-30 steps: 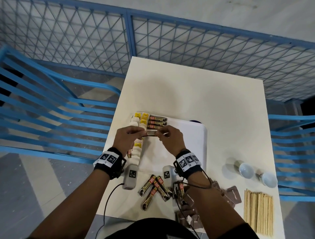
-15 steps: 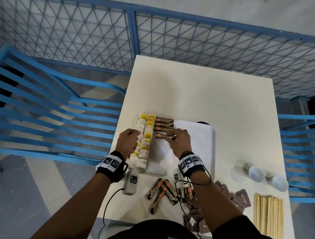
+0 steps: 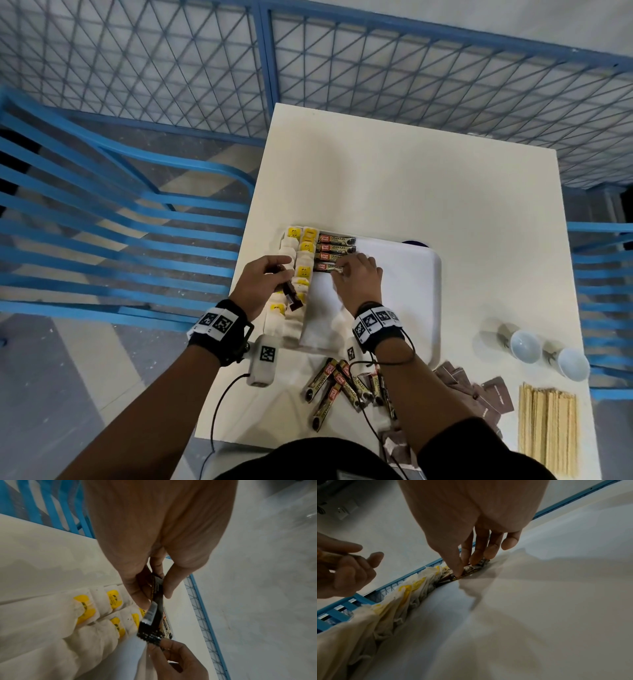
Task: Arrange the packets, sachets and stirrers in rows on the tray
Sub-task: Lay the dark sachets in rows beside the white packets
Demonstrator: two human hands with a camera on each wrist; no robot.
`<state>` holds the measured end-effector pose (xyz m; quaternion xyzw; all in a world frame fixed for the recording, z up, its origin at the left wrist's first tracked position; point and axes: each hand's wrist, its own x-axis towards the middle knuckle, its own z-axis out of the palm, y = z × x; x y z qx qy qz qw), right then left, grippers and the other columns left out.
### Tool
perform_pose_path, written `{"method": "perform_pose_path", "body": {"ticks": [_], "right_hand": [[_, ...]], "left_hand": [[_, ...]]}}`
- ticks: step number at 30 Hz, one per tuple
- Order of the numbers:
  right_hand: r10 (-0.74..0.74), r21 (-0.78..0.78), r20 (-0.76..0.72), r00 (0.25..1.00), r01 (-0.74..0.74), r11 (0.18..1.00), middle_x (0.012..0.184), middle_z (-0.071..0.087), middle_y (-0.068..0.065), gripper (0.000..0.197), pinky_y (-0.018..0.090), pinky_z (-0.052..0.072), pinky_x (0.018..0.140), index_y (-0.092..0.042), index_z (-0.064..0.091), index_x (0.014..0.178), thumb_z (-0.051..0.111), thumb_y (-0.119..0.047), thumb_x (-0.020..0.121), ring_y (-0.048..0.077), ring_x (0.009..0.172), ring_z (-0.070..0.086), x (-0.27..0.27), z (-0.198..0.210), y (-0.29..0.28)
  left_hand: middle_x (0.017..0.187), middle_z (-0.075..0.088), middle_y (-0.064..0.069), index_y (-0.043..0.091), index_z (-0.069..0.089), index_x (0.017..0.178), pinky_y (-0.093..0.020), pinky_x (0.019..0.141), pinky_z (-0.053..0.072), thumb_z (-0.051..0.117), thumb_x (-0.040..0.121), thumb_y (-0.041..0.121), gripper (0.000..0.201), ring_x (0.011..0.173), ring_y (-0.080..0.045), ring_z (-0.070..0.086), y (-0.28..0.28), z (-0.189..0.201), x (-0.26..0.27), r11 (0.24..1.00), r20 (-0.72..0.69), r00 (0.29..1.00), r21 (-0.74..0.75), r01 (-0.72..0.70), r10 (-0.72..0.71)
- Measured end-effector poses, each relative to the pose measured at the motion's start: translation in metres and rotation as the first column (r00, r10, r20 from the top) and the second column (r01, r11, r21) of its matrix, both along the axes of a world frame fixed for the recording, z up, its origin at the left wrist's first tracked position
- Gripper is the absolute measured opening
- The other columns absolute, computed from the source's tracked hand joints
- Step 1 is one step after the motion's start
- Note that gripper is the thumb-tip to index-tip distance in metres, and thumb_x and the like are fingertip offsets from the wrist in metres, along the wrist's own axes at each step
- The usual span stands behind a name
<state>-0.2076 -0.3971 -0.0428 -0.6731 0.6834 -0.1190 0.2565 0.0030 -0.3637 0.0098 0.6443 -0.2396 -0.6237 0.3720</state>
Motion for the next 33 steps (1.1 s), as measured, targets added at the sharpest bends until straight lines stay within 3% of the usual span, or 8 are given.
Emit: {"method": "perform_pose_path", "body": {"ticks": [5,13,17,20,23,25,27,33], "right_hand": [[0.029,-0.051,-0.01,1.0,-0.03,0.998,0.105,0.062,0.0,0.025,0.042,0.04,0.086,-0.022,0.066,0.102,0.074,-0.026,0.079,0.028,0.103,0.053,0.001,-0.003,0.004],[0.019,0.0,-0.008,1.0,-0.019,1.0,0.11,0.062,0.001,0.02,0.04,0.036,0.09,-0.021,0.066,0.102,0.069,-0.023,0.083,0.027,0.108,0.052,0.004,-0.002,-0.003],[-0.007,-0.067,0.023,1.0,0.008,0.998,0.101,0.062,-0.001,0.023,0.04,0.04,0.086,-0.022,0.065,0.104,0.069,-0.027,0.082,0.025,0.1,0.054,0.004,0.001,0.001],[-0.038,-0.121,0.232,0.972,0.067,0.99,0.086,0.062,-0.005,0.012,0.037,0.047,0.079,-0.021,0.066,0.099,0.067,-0.025,0.088,0.02,0.086,0.057,0.008,0.015,0.004],[-0.112,0.128,0.524,0.845,0.052,0.99,0.087,0.071,-0.003,0.015,0.031,0.053,0.076,-0.022,0.069,0.098,0.068,-0.035,0.092,0.015,0.08,0.065,0.02,0.042,0.009],[-0.096,0.228,0.583,0.807,-0.049,0.973,0.085,0.073,-0.003,0.021,0.032,0.056,0.072,-0.021,0.07,0.093,0.073,-0.041,0.087,0.013,0.076,0.067,0.029,0.051,0.013],[-0.1,0.265,0.61,0.786,-0.083,0.961,0.08,0.072,-0.001,0.019,0.031,0.056,0.066,-0.018,0.069,0.088,0.079,-0.033,0.083,0.011,0.069,0.066,0.031,0.053,0.017],[-0.146,0.213,0.67,0.728,0.0,0.977,0.081,0.073,0.0,0.015,0.024,0.054,0.069,-0.016,0.07,0.09,0.081,-0.014,0.081,0.011,0.067,0.065,0.014,0.063,0.017]], "left_hand": [[0.086,0.065,-0.01,0.008,0.068,0.099,-0.031,0.076,0.062,0.069,0.088,-0.008,0.019,0.082,-0.025,0.066,-0.002,0.002,0.004,0.994,-0.025,0.993,-0.018,-0.112,0.111],[0.091,0.064,-0.016,-0.004,0.066,0.105,-0.032,0.074,0.063,0.073,0.084,-0.009,0.022,0.073,-0.022,0.074,-0.001,0.007,0.006,0.984,-0.064,0.983,-0.036,-0.173,0.17],[0.089,0.067,-0.017,-0.003,0.065,0.1,-0.034,0.074,0.064,0.073,0.084,-0.009,0.02,0.071,-0.024,0.074,-0.001,0.009,0.004,0.978,-0.075,0.977,-0.039,-0.204,0.201],[0.086,0.069,-0.016,0.0,0.064,0.096,-0.037,0.076,0.064,0.073,0.084,-0.009,0.017,0.072,-0.026,0.074,-0.001,0.009,0.001,0.972,-0.096,0.969,-0.035,-0.232,0.228],[0.085,0.07,-0.017,0.001,0.065,0.096,-0.039,0.079,0.064,0.075,0.084,-0.007,0.017,0.073,-0.028,0.073,-0.001,0.01,-0.004,0.968,-0.103,0.965,-0.037,-0.248,0.243],[0.086,0.071,-0.019,0.001,0.065,0.095,-0.039,0.079,0.063,0.075,0.083,-0.006,0.017,0.074,-0.029,0.073,0.0,0.013,-0.008,0.97,-0.108,0.967,-0.053,-0.236,0.23],[0.087,0.071,-0.02,0.001,0.065,0.095,-0.036,0.076,0.063,0.076,0.083,-0.006,0.017,0.075,-0.029,0.073,0.002,0.015,-0.012,0.971,-0.12,0.968,-0.067,-0.229,0.22],[0.095,0.072,-0.024,-0.006,0.066,0.104,-0.035,0.073,0.063,0.079,0.085,0.006,0.026,0.076,-0.03,0.074,0.008,0.019,-0.02,0.965,-0.134,0.957,-0.002,-0.261,0.259]]}}
